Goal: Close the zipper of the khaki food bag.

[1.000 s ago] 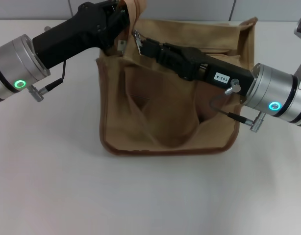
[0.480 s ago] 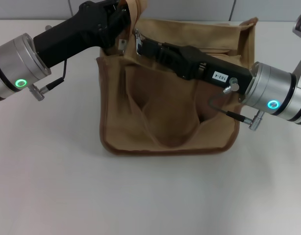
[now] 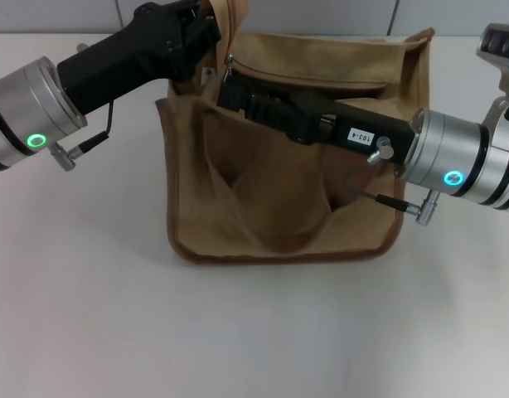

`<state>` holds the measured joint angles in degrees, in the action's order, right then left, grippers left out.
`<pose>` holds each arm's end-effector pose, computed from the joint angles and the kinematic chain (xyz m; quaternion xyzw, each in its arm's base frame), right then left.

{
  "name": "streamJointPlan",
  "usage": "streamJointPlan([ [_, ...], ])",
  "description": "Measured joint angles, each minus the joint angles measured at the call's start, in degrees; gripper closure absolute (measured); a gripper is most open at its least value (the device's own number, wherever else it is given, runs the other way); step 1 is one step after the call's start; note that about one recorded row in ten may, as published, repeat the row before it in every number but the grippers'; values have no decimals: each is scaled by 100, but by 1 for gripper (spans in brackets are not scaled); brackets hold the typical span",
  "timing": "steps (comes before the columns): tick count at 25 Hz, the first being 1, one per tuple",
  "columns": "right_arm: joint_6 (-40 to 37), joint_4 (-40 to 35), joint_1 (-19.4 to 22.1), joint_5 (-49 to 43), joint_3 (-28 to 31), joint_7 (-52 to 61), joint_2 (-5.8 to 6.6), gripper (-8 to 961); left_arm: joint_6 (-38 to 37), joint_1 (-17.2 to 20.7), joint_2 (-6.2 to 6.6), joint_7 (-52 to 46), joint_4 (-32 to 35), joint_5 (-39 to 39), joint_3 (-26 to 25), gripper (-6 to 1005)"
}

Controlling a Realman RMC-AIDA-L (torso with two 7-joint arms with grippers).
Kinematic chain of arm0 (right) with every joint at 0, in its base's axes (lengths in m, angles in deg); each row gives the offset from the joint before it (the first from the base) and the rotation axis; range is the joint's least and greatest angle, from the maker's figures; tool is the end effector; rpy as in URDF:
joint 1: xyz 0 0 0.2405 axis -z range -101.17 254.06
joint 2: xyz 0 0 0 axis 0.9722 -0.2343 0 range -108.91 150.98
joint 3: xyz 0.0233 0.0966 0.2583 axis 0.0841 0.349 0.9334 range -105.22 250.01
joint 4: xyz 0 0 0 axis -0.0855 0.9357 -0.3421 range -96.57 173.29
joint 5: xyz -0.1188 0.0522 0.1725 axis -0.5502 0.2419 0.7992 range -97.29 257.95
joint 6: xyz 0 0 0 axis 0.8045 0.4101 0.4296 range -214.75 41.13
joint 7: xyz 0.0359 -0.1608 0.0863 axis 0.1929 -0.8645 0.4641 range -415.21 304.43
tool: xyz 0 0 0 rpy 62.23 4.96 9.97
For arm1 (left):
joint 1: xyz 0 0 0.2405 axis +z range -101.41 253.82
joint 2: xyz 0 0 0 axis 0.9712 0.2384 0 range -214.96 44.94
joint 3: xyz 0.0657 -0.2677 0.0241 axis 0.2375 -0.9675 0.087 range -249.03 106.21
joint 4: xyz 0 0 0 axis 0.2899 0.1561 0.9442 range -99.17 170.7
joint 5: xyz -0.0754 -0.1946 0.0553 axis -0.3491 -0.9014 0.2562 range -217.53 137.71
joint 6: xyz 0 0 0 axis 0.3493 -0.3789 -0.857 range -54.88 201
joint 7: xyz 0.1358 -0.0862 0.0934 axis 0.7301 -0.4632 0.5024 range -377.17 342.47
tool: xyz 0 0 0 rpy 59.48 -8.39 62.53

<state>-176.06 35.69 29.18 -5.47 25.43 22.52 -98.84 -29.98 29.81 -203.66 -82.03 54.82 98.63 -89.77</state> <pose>0.1447 0.3688 -0.1092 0.8346 -0.3163 -0.4506 0.0173 -0.1850 0.3921 -0.0187 -0.8403 -0.1696 -0.4918 0.1524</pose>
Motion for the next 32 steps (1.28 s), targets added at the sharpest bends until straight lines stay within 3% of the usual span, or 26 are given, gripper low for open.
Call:
streamJointPlan([
  [11, 256, -29, 8, 16, -68, 225, 0, 449, 73, -5, -2, 79, -51, 2, 8, 970],
  [32, 486, -45, 8, 279, -62, 398, 0, 467, 6, -2, 9, 80, -120, -17, 1, 969],
])
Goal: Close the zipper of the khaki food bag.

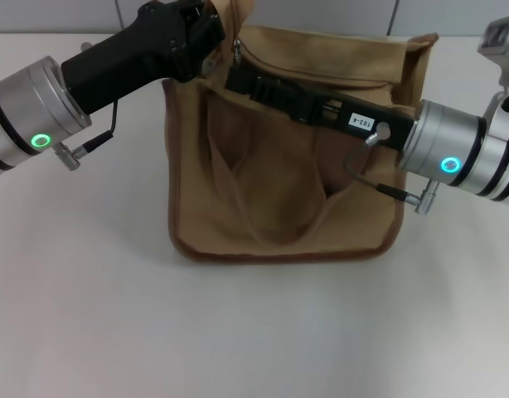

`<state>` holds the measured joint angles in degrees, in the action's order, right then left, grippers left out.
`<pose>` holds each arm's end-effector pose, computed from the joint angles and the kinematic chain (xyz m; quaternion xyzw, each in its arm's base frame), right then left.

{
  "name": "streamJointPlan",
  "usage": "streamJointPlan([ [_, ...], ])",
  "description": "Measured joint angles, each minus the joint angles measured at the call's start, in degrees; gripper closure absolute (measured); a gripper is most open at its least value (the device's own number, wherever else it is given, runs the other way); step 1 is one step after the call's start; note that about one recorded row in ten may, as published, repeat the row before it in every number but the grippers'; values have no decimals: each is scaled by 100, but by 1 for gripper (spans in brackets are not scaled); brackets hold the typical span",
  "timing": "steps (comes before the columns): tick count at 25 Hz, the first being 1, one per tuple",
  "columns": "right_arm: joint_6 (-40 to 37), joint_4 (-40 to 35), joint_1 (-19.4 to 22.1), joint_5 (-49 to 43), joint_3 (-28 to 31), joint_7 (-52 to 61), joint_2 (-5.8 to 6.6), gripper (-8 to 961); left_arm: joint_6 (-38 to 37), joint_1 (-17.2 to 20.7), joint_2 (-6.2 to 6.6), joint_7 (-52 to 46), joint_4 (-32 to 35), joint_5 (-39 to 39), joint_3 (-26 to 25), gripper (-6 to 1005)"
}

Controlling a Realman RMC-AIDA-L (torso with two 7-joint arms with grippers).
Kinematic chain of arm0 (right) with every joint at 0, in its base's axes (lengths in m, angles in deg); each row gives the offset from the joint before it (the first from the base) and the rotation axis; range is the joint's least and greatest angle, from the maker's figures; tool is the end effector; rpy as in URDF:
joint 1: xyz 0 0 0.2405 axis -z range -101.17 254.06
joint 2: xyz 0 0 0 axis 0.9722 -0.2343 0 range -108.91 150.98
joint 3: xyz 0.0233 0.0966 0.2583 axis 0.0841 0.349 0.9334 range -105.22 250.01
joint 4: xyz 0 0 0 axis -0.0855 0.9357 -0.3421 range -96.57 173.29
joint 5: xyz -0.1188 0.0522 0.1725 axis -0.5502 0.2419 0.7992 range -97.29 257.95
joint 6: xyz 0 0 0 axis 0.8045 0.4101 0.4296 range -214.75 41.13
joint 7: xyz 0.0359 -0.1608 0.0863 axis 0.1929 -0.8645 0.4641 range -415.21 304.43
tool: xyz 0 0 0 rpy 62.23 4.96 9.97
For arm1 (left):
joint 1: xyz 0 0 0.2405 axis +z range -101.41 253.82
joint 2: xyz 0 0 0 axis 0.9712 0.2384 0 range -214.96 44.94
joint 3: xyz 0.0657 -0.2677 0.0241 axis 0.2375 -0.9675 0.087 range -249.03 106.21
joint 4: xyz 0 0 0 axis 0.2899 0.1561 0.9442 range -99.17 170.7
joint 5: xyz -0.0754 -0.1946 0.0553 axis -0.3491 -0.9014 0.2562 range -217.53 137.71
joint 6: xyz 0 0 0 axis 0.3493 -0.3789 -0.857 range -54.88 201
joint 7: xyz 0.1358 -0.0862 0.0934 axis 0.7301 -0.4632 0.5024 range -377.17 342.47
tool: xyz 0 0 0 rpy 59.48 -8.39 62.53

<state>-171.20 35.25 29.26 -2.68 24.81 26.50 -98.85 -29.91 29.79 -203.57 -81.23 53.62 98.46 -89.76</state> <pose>0.1522 0.3849 -0.1103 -0.8185 0.3633 0.4449 0.0093 -0.1819 0.3914 -0.0206 -0.8386 -0.1651 -0.4971 0.1497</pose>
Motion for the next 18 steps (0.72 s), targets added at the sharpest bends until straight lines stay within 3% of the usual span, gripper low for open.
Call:
streamJointPlan([
  [14, 48, -23, -116, -20, -16, 39, 0, 575, 24, 7, -9, 69, -46, -1, 7, 969],
  [18, 35, -23, -123, -29, -20, 39, 0, 652, 41, 15, -5, 69, -66, -2, 7, 969],
])
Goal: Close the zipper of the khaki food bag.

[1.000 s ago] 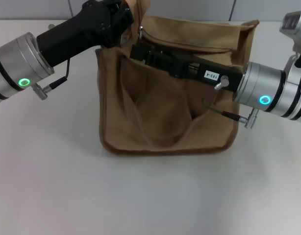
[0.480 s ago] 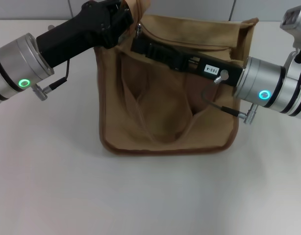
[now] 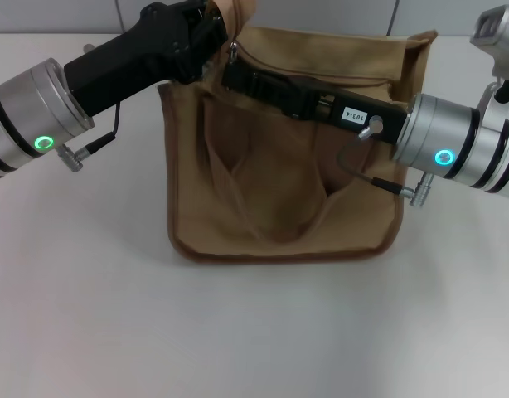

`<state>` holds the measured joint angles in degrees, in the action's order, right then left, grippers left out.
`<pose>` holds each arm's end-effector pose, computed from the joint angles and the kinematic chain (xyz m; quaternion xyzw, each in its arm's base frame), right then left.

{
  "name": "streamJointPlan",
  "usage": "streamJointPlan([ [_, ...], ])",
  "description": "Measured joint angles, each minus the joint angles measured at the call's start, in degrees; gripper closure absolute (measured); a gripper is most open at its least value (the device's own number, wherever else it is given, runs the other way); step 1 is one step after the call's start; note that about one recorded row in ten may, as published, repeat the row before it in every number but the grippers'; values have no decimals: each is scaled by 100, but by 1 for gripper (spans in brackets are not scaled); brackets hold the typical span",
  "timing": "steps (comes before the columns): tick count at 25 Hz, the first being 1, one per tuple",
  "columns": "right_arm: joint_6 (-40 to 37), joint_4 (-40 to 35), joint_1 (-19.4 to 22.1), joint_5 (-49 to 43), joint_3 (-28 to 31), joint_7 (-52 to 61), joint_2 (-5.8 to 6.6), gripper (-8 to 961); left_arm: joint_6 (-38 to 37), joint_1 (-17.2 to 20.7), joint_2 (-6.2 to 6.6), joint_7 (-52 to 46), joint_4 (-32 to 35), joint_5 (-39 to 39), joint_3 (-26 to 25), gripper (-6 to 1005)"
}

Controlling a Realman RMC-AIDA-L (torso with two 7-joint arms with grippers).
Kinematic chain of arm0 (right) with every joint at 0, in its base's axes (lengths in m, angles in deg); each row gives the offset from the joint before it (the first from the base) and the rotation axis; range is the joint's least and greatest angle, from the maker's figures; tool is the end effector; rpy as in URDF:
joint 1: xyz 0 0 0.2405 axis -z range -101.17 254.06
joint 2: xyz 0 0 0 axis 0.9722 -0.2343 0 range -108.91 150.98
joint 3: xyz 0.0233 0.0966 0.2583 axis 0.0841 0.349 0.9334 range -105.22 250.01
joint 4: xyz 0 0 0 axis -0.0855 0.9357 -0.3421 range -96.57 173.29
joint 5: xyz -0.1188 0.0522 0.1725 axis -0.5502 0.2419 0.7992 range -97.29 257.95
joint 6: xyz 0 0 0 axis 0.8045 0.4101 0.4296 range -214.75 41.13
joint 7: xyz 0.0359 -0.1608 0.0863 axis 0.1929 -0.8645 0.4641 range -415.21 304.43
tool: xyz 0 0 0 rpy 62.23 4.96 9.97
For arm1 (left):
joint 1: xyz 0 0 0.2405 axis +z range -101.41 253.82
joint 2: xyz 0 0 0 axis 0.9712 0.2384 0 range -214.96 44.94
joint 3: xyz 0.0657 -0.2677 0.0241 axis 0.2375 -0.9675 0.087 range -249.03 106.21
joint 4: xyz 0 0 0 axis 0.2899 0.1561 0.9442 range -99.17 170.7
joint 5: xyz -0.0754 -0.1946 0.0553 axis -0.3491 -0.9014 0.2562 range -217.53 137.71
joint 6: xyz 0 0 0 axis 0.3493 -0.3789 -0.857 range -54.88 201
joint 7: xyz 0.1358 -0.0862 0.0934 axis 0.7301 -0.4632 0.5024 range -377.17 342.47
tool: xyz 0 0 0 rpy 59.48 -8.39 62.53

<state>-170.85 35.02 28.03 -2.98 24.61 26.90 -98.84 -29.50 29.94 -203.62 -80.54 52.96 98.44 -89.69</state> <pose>0.1447 0.3883 -0.1112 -0.8240 0.3563 0.4406 0.0042 -0.1817 0.3909 -0.0230 -0.8383 -0.1641 -0.4975 0.1508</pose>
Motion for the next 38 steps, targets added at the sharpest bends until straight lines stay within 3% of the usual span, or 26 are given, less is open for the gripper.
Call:
streamJointPlan([
  [2, -62, 0, -8, -9, -26, -11, 0, 691, 7, 1, 1, 0, 1, 0, 0, 969],
  [18, -93, -35, -21, 22, -98, -13, 0, 574, 27, 15, 5, 0, 4, 7, -1, 969],
  [23, -74, -37, -12, 29, -106, -11, 0, 588, 27, 19, 5, 0, 4, 8, 0, 969],
  [26, -48, -36, -18, 32, -136, -11, -1, 717, 27, 21, 5, 0, 3, 8, 0, 969],
  [32, -7, -36, -51, 12, -143, -11, 0, 852, 27, 21, 5, 0, 4, 8, 0, 969],
  [38, -55, -35, -66, 12, -158, -19, 0, 813, 33, 17, 5, 0, 4, 8, 0, 969],
])
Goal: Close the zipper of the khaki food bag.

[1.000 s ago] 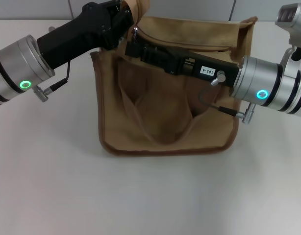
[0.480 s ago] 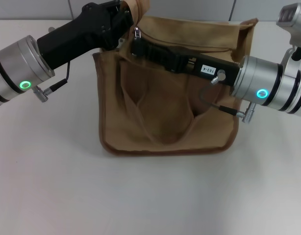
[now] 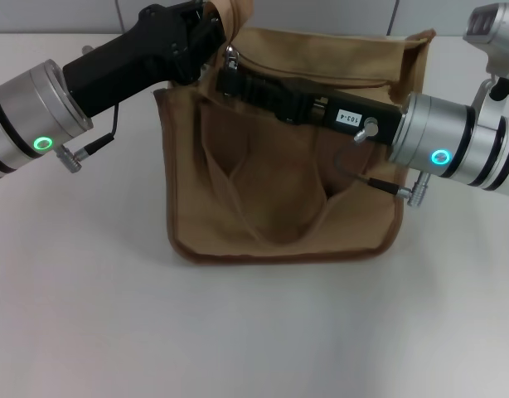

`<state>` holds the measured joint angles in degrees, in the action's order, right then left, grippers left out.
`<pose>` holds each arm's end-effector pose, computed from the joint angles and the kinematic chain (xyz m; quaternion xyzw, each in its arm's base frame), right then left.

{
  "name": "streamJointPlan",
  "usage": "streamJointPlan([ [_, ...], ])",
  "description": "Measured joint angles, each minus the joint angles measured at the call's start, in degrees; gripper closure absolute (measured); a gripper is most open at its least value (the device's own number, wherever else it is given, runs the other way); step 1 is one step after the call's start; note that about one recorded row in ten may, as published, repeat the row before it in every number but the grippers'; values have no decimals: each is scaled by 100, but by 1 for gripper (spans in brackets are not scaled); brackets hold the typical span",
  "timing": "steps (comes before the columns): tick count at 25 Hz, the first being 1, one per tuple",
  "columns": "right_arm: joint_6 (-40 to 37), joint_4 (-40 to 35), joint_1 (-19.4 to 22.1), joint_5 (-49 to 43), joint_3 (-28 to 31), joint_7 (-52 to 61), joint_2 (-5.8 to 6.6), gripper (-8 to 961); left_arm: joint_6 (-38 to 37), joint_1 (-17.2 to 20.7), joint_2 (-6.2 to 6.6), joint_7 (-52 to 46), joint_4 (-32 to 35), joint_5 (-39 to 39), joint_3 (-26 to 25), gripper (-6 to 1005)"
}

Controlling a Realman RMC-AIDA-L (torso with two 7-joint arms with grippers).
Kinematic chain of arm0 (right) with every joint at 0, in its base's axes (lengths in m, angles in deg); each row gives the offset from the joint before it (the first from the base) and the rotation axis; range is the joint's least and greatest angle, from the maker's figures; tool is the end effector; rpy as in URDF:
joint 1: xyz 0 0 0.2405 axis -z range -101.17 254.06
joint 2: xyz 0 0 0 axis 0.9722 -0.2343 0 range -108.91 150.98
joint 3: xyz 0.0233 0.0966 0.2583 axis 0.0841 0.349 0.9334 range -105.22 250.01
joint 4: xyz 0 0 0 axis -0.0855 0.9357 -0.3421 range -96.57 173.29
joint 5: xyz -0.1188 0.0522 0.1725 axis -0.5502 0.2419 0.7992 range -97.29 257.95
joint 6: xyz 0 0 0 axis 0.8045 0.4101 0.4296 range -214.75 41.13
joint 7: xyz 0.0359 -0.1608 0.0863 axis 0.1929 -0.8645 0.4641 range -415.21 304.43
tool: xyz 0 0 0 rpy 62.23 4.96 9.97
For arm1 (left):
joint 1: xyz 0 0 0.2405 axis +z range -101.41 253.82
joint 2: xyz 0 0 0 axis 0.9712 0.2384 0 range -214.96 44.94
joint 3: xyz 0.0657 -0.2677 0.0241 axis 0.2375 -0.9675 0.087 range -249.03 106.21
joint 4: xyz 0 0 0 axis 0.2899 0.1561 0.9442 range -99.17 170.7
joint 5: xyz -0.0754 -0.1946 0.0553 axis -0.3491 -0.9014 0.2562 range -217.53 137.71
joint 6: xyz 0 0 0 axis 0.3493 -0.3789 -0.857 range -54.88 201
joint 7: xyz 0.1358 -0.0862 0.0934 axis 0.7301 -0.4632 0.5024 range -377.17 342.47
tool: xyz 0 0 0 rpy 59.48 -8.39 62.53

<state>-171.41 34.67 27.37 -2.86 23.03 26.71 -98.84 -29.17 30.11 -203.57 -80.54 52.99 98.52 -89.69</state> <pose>0.1393 0.3863 -0.1128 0.8330 -0.3433 -0.4338 0.0061 -0.1838 0.3912 -0.0232 -0.8388 -0.1666 -0.4950 0.1536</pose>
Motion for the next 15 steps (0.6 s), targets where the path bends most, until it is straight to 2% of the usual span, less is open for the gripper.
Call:
streamJointPlan([
  [10, -19, -109, 64, -12, 6, -28, 0, 805, 11, 4, 0, 6, -1, -1, -24, 969],
  [15, -23, -109, 92, -14, 6, -30, 0, 957, 11, 7, 2, 19, -1, -1, -36, 970],
])
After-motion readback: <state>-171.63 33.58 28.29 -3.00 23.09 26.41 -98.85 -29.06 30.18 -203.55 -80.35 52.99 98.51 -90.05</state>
